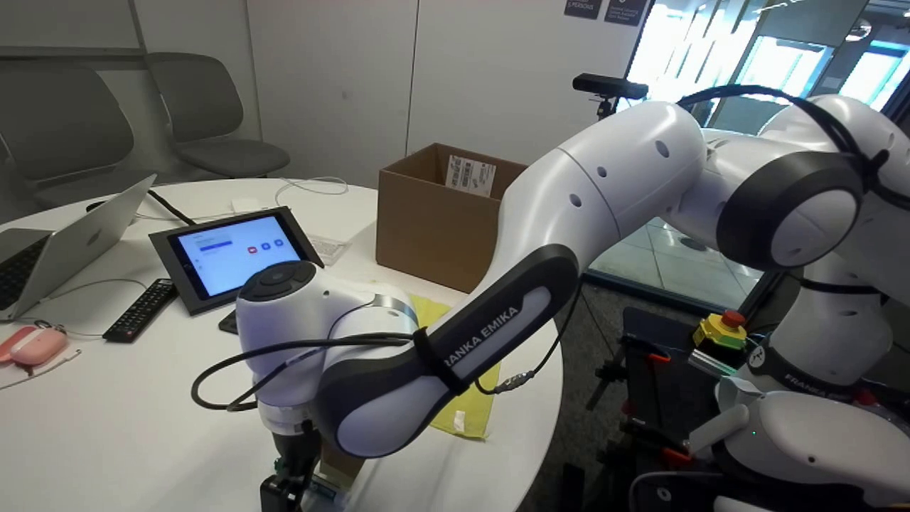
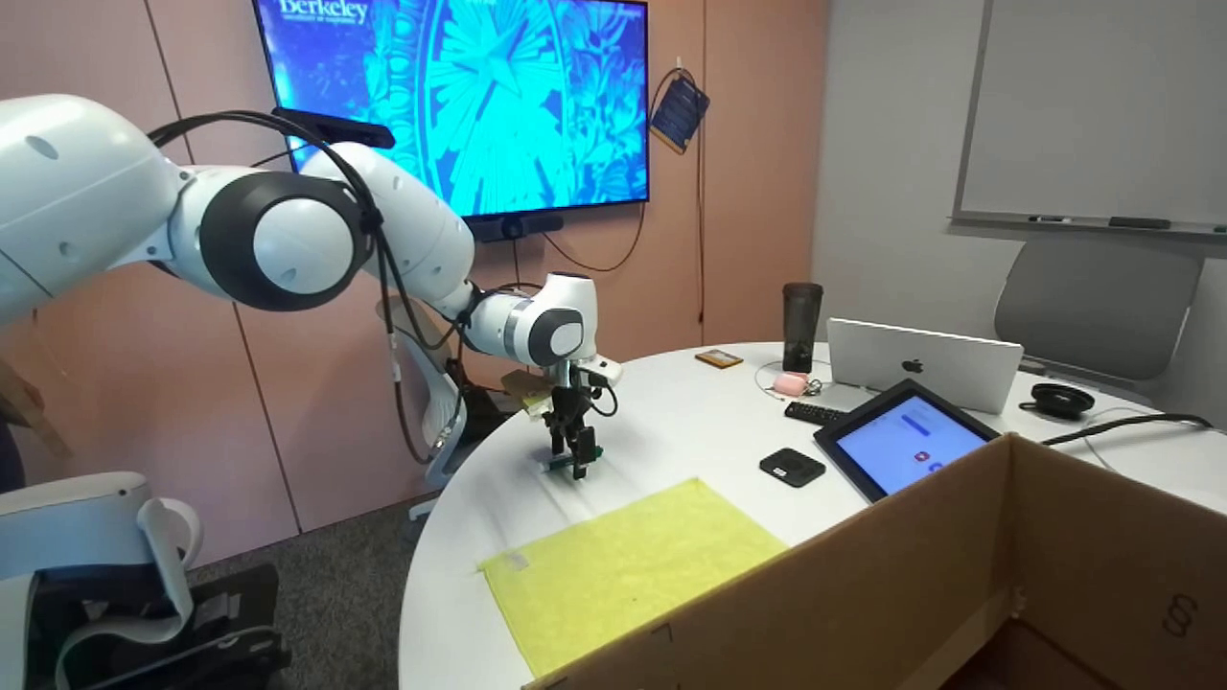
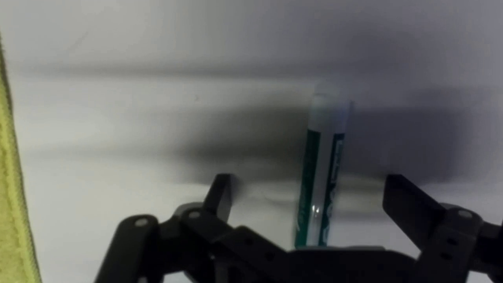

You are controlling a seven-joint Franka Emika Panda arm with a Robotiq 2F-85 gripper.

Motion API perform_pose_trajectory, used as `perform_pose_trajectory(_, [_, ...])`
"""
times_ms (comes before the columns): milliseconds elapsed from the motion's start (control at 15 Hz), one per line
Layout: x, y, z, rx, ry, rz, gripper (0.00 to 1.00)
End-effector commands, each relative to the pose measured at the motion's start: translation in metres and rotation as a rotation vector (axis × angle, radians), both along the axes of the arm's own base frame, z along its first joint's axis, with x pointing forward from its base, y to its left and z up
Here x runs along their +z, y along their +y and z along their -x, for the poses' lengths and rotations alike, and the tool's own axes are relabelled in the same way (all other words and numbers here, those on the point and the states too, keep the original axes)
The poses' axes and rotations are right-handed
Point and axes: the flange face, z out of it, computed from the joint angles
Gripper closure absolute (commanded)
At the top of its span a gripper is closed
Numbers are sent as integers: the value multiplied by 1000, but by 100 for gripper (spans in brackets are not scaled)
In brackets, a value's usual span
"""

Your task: Put the marker on the towel then put the towel in the box

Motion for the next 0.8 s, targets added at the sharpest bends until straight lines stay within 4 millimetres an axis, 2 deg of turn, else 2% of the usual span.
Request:
perform_pose_trajectory(0, [-4,5,-10,-8,-23,19,12])
perform_pose_trajectory(67, [-4,6,-11,-8,-23,20,26])
perform_pose_trajectory(267, [4,9,-14,-7,-26,21,51])
perform_pose_trajectory(667, [18,8,-15,3,12,24,97])
perform_pose_trajectory(733, [20,7,-14,5,16,25,100])
